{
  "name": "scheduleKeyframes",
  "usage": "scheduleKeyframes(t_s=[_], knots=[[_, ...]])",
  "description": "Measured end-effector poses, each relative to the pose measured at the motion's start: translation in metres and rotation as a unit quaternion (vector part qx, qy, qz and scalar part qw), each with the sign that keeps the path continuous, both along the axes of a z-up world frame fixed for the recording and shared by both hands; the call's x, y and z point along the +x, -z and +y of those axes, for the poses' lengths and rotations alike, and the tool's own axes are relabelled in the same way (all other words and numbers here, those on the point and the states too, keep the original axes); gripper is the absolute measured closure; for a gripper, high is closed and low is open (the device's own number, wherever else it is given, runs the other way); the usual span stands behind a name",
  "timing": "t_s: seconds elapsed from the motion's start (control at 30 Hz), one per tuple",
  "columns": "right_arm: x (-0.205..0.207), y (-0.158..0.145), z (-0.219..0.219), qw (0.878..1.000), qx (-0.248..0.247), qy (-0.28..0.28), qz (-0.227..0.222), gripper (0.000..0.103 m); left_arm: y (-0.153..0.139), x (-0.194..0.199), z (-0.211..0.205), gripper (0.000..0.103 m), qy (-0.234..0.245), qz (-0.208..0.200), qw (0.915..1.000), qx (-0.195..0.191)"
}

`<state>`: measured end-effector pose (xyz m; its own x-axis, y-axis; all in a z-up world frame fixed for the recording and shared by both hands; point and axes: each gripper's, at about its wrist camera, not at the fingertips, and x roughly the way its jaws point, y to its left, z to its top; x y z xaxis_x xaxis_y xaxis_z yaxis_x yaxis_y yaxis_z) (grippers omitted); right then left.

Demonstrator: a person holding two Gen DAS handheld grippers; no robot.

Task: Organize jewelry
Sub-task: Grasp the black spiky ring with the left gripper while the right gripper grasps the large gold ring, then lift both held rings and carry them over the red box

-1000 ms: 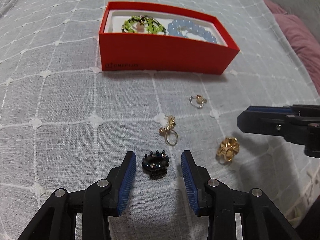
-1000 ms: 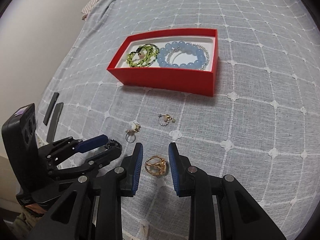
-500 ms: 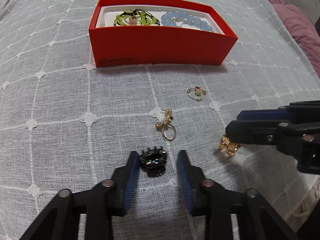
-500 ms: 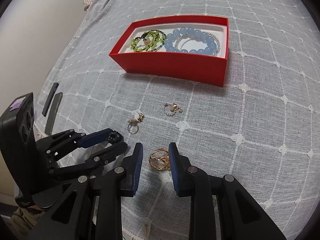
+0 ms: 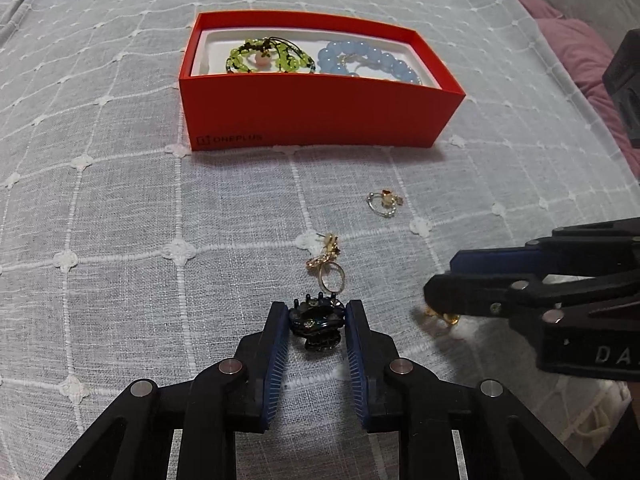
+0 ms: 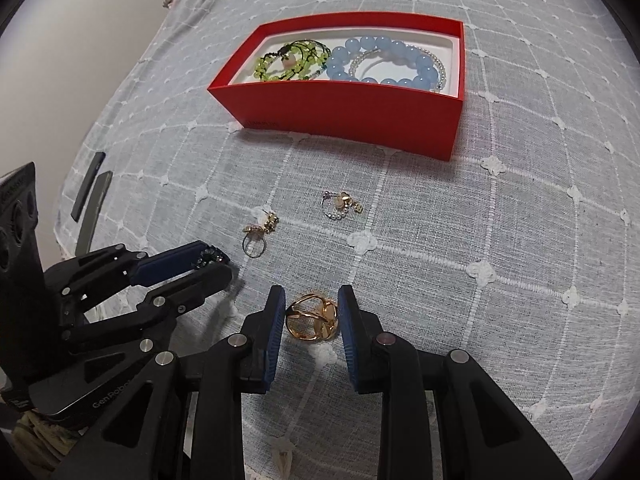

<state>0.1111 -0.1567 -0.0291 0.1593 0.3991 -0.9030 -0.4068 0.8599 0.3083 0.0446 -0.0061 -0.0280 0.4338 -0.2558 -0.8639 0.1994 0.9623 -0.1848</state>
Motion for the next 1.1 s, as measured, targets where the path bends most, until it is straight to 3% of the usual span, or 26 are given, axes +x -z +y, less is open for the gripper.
scheduleKeyframes(t_s=[0.7, 1.1], knots=[[-0.002, 0.005, 0.007, 1.0, -0.007, -0.011, -0.006, 0.072, -0.007, -0.003, 0.004, 0.08, -0.005, -0.013, 0.9999, -0.01], [0.002, -0.01, -0.004, 1.0, 0.01, 0.004, -0.028, 0.072, -0.034, -0.004, 0.008, 0.08, -0.006, -0.066, 0.9973, -0.034]])
